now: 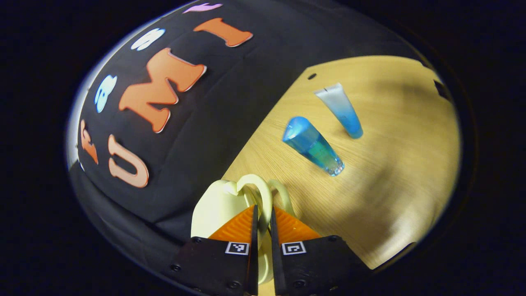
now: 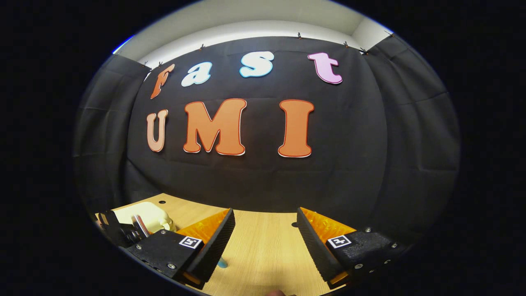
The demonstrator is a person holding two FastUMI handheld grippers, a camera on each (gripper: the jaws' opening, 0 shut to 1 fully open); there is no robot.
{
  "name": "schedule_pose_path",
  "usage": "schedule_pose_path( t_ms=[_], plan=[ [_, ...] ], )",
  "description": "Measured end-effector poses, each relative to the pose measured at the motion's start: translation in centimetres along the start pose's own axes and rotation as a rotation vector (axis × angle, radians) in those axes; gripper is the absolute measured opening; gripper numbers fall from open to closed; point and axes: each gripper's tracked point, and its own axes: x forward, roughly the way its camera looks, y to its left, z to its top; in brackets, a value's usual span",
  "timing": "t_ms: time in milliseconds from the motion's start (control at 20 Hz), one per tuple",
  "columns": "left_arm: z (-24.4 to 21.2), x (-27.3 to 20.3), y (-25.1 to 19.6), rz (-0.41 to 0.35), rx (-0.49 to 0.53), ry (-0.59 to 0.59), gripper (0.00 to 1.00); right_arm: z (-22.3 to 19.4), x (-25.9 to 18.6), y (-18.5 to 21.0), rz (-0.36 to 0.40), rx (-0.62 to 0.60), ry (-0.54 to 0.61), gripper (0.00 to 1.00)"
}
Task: First open the suitcase, pack the skin care products into it, and then close the suitcase.
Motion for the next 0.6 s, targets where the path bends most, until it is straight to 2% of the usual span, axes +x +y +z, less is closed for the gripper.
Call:
schedule_pose_path(
  t_ms=[200, 500, 600],
  plan=[
    [1.7, -2.4, 4.3, 0.053, -0.194, -0.004, 0.15, -0.2, 0.6, 0.5, 0.045, 0.005, 0.004, 0.95],
    [2.2, -4.7, 12.8, 0.160, -0.351, -0.055, 0.14, -0.6, 1.7, 2.7, 0.105, 0.013, 0.022, 0.95],
    [1.6, -5.4, 15.2, 0.174, -0.410, -0.076, 0.14, -0.3, 2.1, 3.9, 0.112, 0.006, 0.016, 0.95]
  ],
)
